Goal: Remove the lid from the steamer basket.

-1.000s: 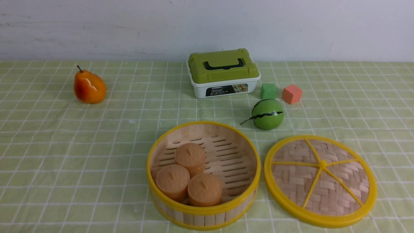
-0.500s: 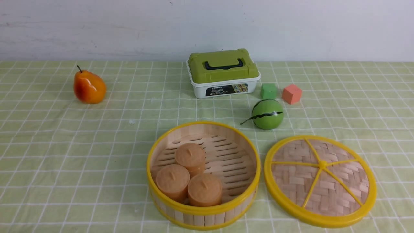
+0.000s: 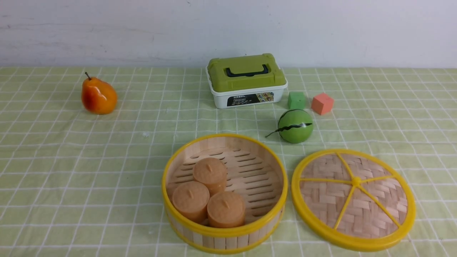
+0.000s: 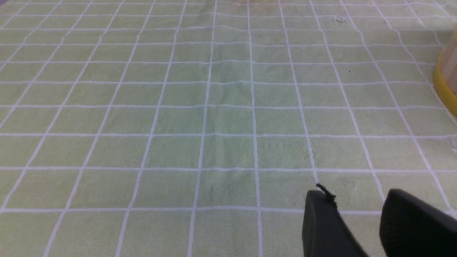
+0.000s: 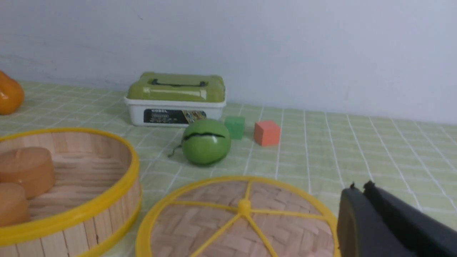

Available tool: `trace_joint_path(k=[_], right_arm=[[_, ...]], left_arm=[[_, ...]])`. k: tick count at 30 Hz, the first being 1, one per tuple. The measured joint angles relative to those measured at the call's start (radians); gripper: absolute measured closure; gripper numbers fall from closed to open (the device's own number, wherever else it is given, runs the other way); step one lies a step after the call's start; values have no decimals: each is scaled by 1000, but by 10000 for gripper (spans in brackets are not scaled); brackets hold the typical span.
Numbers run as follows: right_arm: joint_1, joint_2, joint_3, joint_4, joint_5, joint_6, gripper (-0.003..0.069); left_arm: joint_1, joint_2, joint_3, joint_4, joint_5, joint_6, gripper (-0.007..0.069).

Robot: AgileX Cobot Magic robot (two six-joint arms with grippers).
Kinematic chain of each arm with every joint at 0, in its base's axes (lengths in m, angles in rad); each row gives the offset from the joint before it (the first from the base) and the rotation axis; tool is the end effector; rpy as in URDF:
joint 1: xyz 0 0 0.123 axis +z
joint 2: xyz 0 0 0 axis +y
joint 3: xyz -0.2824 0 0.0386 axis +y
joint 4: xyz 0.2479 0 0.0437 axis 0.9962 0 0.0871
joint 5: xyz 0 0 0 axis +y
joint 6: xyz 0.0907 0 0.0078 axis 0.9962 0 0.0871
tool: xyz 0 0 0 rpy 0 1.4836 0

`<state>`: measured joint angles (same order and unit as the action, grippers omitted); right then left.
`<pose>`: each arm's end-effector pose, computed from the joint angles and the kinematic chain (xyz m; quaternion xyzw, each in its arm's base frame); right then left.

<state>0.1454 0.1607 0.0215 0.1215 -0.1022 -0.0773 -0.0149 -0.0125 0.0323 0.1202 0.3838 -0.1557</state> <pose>0.0696 0.0091 0.2048 -0.0315 0.7041 0.0626 0.7066 0.0524 0.0033 0.1686 -0.0250 0.8085 0.0008 0.5880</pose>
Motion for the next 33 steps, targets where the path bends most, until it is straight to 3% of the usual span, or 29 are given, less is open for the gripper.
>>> trace_joint_path(k=[7,14,33], right_arm=[[-132,-142,5,-140,222,199,652],[-144,-171,5,-158,438,260,647],[-144,-171,-4,-151,489,261,620]], left_arm=[[0,0,0,0,0,0,386],[0,0,0,0,1,0,386],[0,0,0,0,0,0,386]])
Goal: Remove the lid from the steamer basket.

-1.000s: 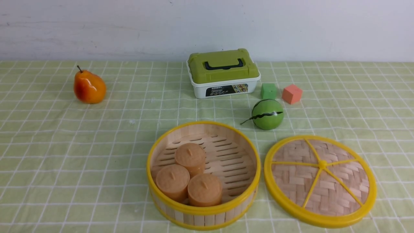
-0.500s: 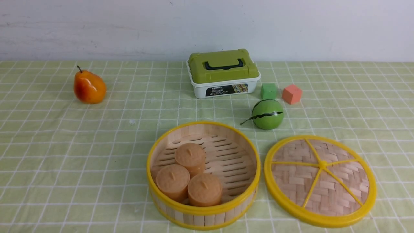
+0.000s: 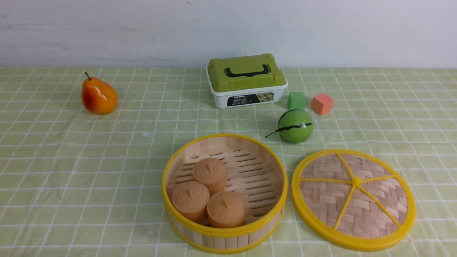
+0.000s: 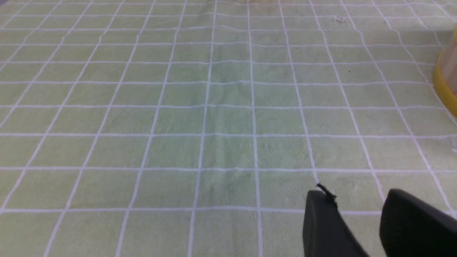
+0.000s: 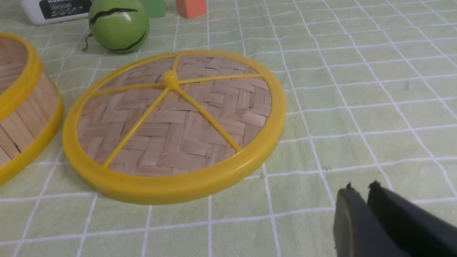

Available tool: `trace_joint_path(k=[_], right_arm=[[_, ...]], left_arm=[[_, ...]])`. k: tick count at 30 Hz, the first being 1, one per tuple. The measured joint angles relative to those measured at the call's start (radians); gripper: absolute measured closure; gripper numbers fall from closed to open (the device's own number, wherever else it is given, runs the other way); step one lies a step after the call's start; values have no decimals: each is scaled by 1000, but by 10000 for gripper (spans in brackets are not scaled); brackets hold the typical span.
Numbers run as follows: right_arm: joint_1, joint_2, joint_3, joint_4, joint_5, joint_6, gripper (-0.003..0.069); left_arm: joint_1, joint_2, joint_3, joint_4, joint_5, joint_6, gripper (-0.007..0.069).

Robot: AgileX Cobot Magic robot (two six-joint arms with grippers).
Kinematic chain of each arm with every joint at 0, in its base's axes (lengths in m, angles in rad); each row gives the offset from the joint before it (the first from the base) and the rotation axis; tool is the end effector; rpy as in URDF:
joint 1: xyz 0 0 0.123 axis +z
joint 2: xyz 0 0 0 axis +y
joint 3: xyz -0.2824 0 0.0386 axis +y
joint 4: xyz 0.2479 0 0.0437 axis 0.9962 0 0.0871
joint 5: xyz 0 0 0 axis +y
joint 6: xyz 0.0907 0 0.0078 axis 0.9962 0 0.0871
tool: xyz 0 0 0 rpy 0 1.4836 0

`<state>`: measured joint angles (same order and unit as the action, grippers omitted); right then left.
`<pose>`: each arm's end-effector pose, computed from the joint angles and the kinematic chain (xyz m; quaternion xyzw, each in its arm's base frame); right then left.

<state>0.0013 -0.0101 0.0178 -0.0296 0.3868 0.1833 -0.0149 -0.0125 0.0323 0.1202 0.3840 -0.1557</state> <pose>0.0522 -0.0010 0.1729 0.0656 0.8043 0.0419 0.5891 0.0524 0.0033 0.1686 -0.0250 0.8085 0.0008 0.5879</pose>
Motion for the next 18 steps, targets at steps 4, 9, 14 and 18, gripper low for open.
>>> trace_joint_path(k=[4,9,14,18], right_arm=[[0,0,0,0,1,0,614],[0,0,0,0,1,0,610],[0,0,0,0,1,0,602],[0,0,0,0,1,0,602]], left_arm=[[0,0,0,0,0,0,386],[0,0,0,0,0,0,386],[0,0,0,0,0,0,386],[0,0,0,0,0,0,386]])
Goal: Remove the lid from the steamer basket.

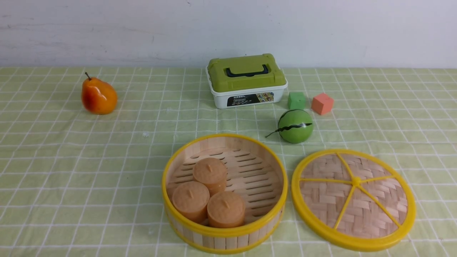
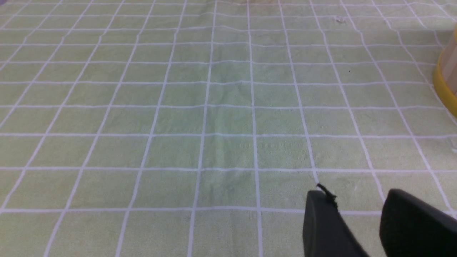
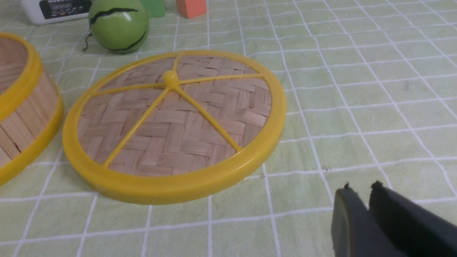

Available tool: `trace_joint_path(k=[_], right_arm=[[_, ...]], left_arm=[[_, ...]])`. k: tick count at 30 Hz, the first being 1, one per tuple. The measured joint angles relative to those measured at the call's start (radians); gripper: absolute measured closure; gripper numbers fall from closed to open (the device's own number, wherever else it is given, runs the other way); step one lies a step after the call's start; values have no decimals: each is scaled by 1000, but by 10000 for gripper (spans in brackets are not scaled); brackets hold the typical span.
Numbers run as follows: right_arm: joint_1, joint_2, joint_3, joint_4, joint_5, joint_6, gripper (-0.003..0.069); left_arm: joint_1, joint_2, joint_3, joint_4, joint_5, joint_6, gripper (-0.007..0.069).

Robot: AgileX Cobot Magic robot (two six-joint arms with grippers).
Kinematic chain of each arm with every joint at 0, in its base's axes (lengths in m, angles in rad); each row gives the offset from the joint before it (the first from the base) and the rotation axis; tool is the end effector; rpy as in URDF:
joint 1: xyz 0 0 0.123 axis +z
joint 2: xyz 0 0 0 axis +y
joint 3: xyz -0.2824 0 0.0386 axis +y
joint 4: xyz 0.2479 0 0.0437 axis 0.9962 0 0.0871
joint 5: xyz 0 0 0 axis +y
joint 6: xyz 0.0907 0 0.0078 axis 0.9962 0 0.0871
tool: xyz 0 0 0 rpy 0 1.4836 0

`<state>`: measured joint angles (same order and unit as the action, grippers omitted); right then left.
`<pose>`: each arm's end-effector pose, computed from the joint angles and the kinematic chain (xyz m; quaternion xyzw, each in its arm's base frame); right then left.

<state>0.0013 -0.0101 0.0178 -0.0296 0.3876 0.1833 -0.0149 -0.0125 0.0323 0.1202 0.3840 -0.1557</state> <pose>0.0522 -0.0010 0.1728 0.0656 0.8045 0.0418 0.5888 0.0524 0.0033 0.1686 -0.0250 0.8085 0.0008 0.5879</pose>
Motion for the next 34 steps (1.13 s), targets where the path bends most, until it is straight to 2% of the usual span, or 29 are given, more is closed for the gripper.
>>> trace_joint_path(k=[34], right_arm=[[0,0,0,0,0,0,555]], left_arm=[[0,0,0,0,0,0,386]])
